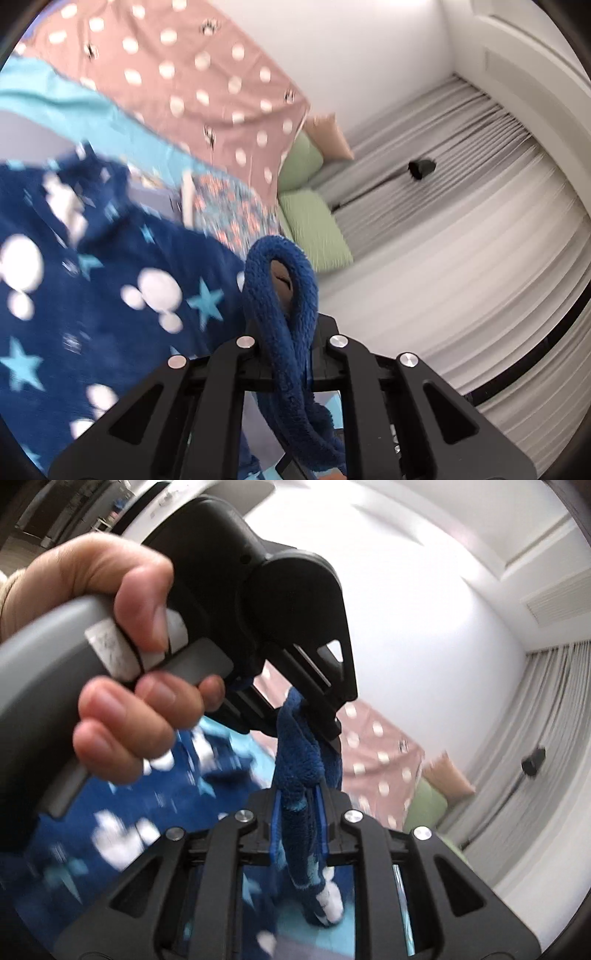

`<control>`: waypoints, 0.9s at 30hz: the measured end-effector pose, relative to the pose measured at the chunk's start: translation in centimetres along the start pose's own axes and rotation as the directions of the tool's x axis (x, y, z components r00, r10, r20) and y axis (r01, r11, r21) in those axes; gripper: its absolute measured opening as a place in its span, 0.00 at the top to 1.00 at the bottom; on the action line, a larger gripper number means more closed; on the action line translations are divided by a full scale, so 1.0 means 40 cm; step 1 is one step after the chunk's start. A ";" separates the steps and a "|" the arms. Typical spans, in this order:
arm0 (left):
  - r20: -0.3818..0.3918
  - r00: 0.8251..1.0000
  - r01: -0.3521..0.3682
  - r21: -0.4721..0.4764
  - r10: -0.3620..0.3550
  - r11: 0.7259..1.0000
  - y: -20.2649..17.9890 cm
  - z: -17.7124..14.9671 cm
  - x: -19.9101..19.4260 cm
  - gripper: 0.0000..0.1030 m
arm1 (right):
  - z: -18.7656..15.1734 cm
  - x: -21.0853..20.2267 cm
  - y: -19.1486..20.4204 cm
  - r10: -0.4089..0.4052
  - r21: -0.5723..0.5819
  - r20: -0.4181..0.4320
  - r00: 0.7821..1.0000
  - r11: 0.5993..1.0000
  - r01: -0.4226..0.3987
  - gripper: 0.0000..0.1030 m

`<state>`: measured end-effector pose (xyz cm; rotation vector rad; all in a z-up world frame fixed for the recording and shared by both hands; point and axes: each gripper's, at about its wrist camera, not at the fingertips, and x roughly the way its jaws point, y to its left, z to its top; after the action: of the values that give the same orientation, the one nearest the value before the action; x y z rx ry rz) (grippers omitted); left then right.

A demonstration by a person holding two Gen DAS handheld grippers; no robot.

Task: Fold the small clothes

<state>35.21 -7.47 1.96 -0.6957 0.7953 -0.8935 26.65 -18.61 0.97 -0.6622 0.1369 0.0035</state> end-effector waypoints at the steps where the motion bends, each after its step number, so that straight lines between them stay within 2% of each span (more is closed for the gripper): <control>1: 0.029 1.000 -0.007 0.008 0.007 1.000 0.003 0.012 -0.036 0.91 | 0.026 -0.001 0.012 0.010 -0.004 0.023 1.000 1.000 -0.009 0.85; 5: 0.094 0.995 -0.030 0.017 0.028 0.999 0.040 0.038 -0.159 0.91 | 0.118 0.000 0.077 0.054 -0.036 0.090 0.995 0.998 -0.050 0.85; 10: 0.131 0.991 -0.033 0.009 0.031 0.999 0.113 0.076 -0.263 0.91 | 0.198 0.028 0.158 0.112 -0.081 0.125 0.986 0.991 -0.103 0.85; 13: 0.129 0.991 -0.042 -0.003 0.042 0.999 0.176 0.087 -0.295 0.91 | 0.215 0.070 0.182 0.155 -0.084 0.108 0.982 0.986 -0.146 0.85; 18: 0.117 0.991 -0.047 -0.095 0.058 0.994 0.340 0.091 -0.297 0.91 | 0.213 0.149 0.247 0.231 -0.098 0.044 0.972 0.969 -0.226 0.84; 20: 0.125 0.991 -0.033 -0.132 0.050 0.991 0.393 0.087 -0.309 0.91 | 0.208 0.162 0.270 0.255 -0.102 0.018 0.967 0.962 -0.252 0.79; 21: 0.130 0.991 -0.026 -0.146 0.045 0.989 0.415 0.084 -0.312 0.91 | 0.204 0.173 0.275 0.278 -0.098 0.000 0.961 0.956 -0.277 0.70; 23: 0.136 0.989 -0.025 -0.172 0.049 0.985 0.458 0.080 -0.324 0.91 | 0.213 0.154 0.308 0.315 -0.090 -0.031 0.949 0.944 -0.316 0.64; 27: 0.126 0.988 -0.056 -0.211 0.085 0.976 0.524 0.067 -0.347 0.91 | 0.174 0.147 0.256 0.442 0.031 -0.118 0.890 0.897 -0.441 0.53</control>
<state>40.37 14.65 -9.15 -0.8958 0.7937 -0.6970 32.87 -6.50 -0.65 -0.6161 0.4047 0.4036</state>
